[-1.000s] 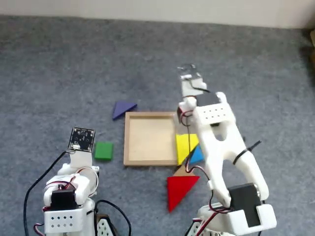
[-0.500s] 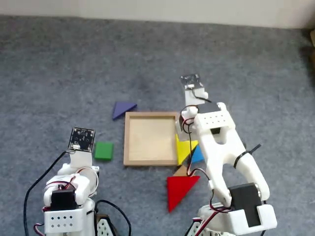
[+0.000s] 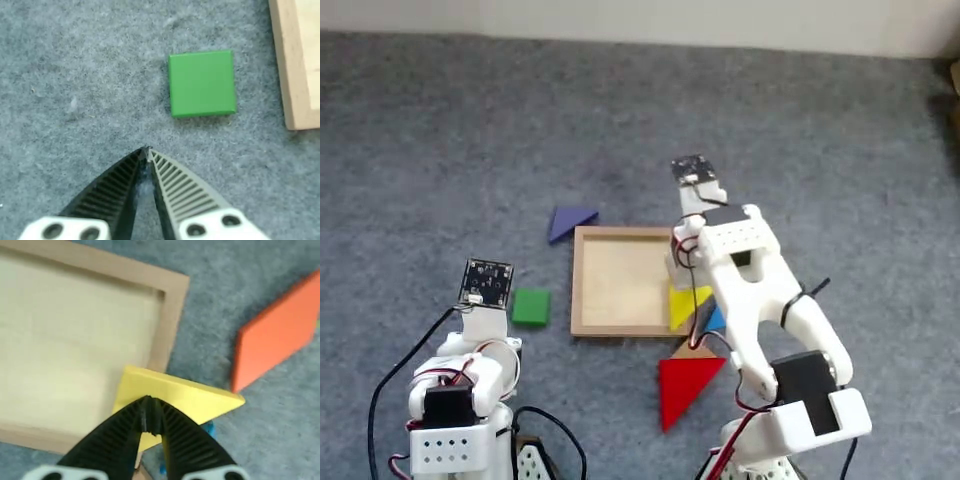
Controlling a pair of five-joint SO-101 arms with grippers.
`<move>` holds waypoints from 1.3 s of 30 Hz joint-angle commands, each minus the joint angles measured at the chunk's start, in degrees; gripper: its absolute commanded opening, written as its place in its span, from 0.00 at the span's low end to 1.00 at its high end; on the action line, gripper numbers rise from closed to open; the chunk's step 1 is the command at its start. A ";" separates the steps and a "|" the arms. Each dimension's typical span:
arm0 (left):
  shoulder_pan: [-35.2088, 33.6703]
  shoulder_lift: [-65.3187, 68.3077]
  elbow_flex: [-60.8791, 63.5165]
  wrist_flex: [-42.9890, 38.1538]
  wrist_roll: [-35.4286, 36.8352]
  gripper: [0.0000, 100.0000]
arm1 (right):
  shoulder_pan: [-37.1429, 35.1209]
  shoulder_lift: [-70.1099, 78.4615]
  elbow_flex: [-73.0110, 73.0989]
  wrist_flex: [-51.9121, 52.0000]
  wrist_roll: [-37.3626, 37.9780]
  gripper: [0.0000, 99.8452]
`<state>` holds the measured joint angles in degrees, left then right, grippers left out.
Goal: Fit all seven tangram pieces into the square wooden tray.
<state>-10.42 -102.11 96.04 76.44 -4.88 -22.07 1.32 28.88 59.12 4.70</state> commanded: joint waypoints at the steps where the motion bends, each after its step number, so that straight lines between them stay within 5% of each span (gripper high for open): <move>1: -1.10 -1.98 1.19 0.35 -0.09 0.01 | -3.38 0.84 -1.01 -0.84 0.62 0.01; 15: -1.10 -1.98 1.19 0.35 -0.09 0.01 | -12.70 1.01 -1.10 -5.23 0.26 0.01; 39: -1.10 -1.98 1.19 0.35 -0.09 0.01 | -8.22 -15.96 6.73 2.33 0.53 0.01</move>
<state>-10.42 -102.11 96.04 76.44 -4.88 -33.41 -14.42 35.91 60.88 4.70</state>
